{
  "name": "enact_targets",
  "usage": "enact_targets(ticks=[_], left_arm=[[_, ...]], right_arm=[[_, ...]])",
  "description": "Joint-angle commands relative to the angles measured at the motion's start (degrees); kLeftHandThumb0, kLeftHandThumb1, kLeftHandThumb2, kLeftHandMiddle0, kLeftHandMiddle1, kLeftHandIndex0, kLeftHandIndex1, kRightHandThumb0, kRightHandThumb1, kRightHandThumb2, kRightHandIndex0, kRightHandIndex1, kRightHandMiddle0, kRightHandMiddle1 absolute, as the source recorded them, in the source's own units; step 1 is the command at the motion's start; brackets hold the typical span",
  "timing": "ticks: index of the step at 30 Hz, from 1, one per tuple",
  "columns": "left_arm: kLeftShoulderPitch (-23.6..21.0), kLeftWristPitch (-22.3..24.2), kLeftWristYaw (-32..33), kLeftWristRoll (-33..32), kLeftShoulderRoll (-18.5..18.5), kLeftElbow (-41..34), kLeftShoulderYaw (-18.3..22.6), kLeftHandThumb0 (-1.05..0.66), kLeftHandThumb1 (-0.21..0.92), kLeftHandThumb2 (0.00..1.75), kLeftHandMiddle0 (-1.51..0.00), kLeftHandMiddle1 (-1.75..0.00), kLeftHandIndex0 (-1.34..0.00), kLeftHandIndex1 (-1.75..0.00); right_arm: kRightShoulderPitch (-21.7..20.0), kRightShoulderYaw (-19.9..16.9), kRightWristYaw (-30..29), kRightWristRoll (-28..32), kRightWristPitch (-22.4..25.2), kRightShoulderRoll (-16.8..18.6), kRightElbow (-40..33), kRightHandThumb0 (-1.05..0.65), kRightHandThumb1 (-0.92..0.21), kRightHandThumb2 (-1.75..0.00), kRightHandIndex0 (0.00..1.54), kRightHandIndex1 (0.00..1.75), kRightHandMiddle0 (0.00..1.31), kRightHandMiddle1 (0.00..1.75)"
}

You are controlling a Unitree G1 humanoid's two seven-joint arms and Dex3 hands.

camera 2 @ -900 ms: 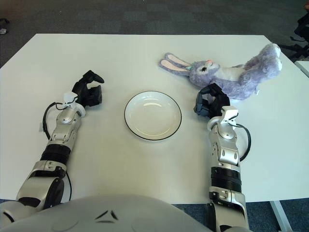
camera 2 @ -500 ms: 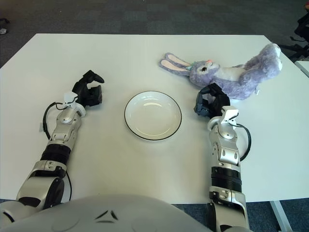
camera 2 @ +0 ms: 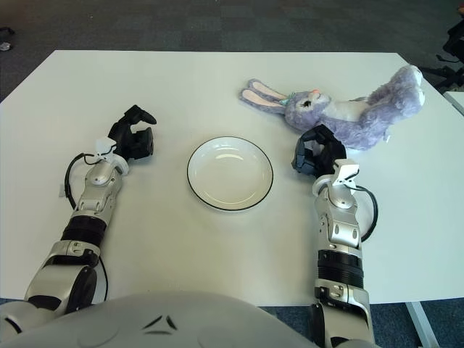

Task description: Put the doll into the plate.

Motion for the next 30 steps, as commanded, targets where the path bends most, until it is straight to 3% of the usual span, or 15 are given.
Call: enact_targets(ticks=[1,11,18,27,30], left_arm=[[1.87,0.30,-0.27,-0.07,-0.47,2.06,0.02,-0.41,0.53,1.04,-1.22,-1.75,-0.44,-1.75],[1.79,0.15,-0.02,-0.09,-0.53,2.20,0.10,-0.41,0.54,1.04,-1.20,-1.75,-0.44,-1.75],[1.63,0.30,0.44,0.34,-0.43,2.39,0.05,-0.41,0.54,1.04,-1.19,-1.75,-0.44,-1.75],[1.07,0.35,0.54,0.51,-0.15,3.23,0.04,-0.41,0.54,1.04,-1.20,-1.75,-0.44,-1.75],[0.85,0.20,0.46,0.47,-0.09,3.63,0.06,-0.41,0.54,1.04,-1.21,-1.75,-0.44,-1.75]], right_arm=[[1.51,0.23,0.01,-0.23,2.39,0.12,2.63,-0.47,-0.36,-1.27,1.26,1.75,0.58,1.75],[1.66,0.37,-0.16,-0.76,1.98,0.11,2.62,-0.47,-0.36,-1.26,1.25,1.75,0.58,1.75],[2.64,0.92,-1.09,-2.41,-1.18,0.58,2.51,-0.47,-0.36,-1.26,1.26,1.75,0.58,1.75],[4.74,2.48,-3.63,-6.42,-18.68,2.49,4.49,-0.47,-0.35,-1.27,1.25,1.75,0.59,1.75],[4.77,2.87,-4.20,-7.53,-22.56,2.53,5.65,-0.47,-0.35,-1.27,1.23,1.75,0.58,1.75]])
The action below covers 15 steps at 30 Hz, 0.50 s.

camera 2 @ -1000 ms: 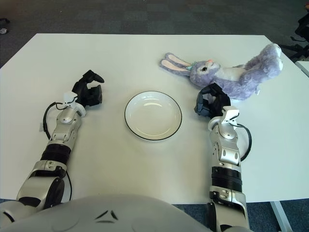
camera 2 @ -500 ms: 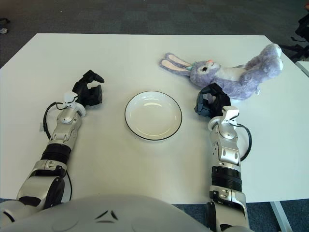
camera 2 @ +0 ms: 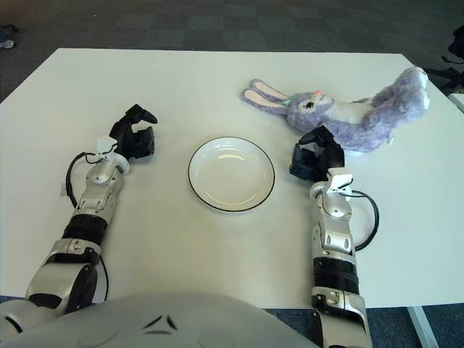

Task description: Put the doll into the plate.

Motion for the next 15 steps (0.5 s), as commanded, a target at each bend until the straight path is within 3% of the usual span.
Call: enact_targets(ticks=[1,9,15], left_arm=[[1.82,0.37,0.51,0.49,-0.01,2.38,0.30,-0.41,0.54,1.04,-1.21,-1.75,-0.44,-1.75],[1.51,0.13,0.91,0.67,-0.11,2.98,0.37,-0.42,0.53,1.05,-1.21,-1.75,-0.45,-1.75],[1.47,0.04,1.16,0.53,-0.39,3.23,0.53,-0.42,0.52,1.06,-1.20,-1.75,-0.45,-1.75]], right_arm=[[2.25,0.75,-0.95,-1.62,-5.45,1.37,2.88,-0.47,-0.36,-1.26,1.23,1.75,0.58,1.75],[2.43,1.22,-0.66,-1.88,-9.63,1.15,3.10,-0.46,-0.38,-1.24,1.20,1.75,0.56,1.75],[3.29,1.14,-0.46,-1.38,-10.36,0.68,-1.07,-0.45,-0.40,-1.20,1.14,1.75,0.54,1.75]])
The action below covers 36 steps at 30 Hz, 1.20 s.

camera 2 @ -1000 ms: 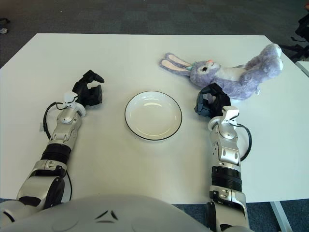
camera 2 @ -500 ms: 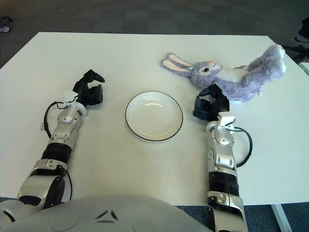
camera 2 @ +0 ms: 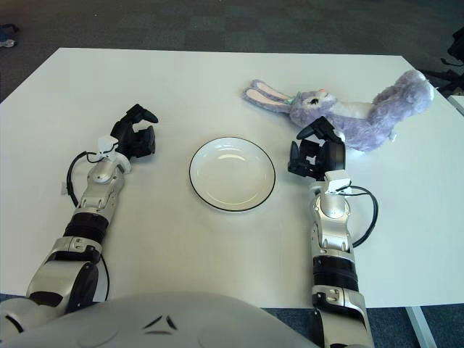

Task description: Put the doll into the plate.

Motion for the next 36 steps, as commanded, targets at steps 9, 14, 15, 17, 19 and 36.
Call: enact_targets(ticks=[9,14,15,17,19,36], left_arm=[[1.52,-0.08,1.38,0.39,-0.65,3.16,0.59,-0.42,0.51,1.07,-1.20,-1.75,-0.46,-1.75],[1.24,-0.88,1.02,0.36,-0.47,3.94,0.62,-0.42,0.51,1.07,-1.19,-1.75,-0.46,-1.75],[1.20,-1.00,0.97,0.35,-0.45,4.07,0.62,-0.42,0.51,1.07,-1.19,-1.75,-0.46,-1.75],[1.04,-1.34,0.69,0.27,-0.35,4.55,0.64,-0.42,0.51,1.07,-1.19,-1.75,-0.46,-1.75],[0.93,-1.55,0.54,0.20,-0.31,4.91,0.67,-0.42,0.52,1.06,-1.19,-1.75,-0.46,-1.75],[0.24,-1.80,0.96,0.64,-0.63,5.99,0.72,-0.43,0.49,1.10,-1.21,-1.75,-0.48,-1.75]], right_arm=[[3.89,-0.99,-2.87,-2.77,0.47,0.74,-8.49,-0.44,-0.44,-1.16,1.05,1.75,0.52,1.75],[4.28,-1.68,-5.17,-5.82,1.62,0.53,-11.27,-0.44,-0.46,-1.14,1.00,1.75,0.50,1.75],[4.34,-1.74,-5.41,-6.17,1.88,0.50,-11.68,-0.43,-0.46,-1.13,0.99,1.75,0.50,1.75],[4.36,-2.26,-5.97,-7.74,3.35,-0.24,-13.76,-0.43,-0.47,-1.12,0.98,1.75,0.49,1.75],[4.30,-2.65,-6.18,-9.01,4.73,-0.85,-15.34,-0.43,-0.48,-1.11,0.96,1.75,0.48,1.75],[3.91,-3.41,0.08,-8.74,18.20,-4.95,-28.30,-0.43,-0.46,-1.13,0.95,1.75,0.50,1.75]])
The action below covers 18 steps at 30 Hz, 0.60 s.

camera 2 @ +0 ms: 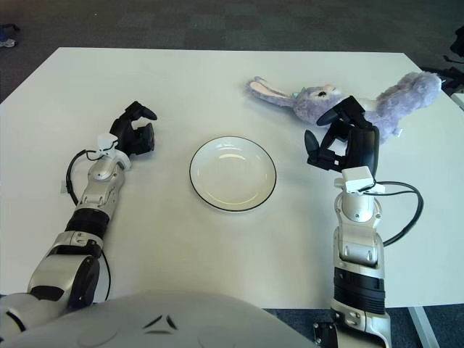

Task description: Put the doll into the plate.

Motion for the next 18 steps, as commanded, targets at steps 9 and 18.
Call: enact_targets(ticks=[9,18], left_arm=[[2.34,1.41,0.84,0.74,-0.62,2.03,-0.22,-0.43,0.49,1.10,-1.20,-1.75,-0.48,-1.75],[2.11,1.18,0.77,0.86,-0.91,2.48,-0.35,-0.42,0.50,1.09,-1.19,-1.75,-0.47,-1.75]], right_arm=[[1.41,-0.95,2.87,1.64,11.09,0.26,-12.85,-0.44,-0.45,-1.15,0.97,1.75,0.51,1.75],[0.79,-1.04,-2.19,-6.67,9.88,-0.06,-13.62,-0.44,-0.44,-1.15,0.87,1.75,0.51,1.75]])
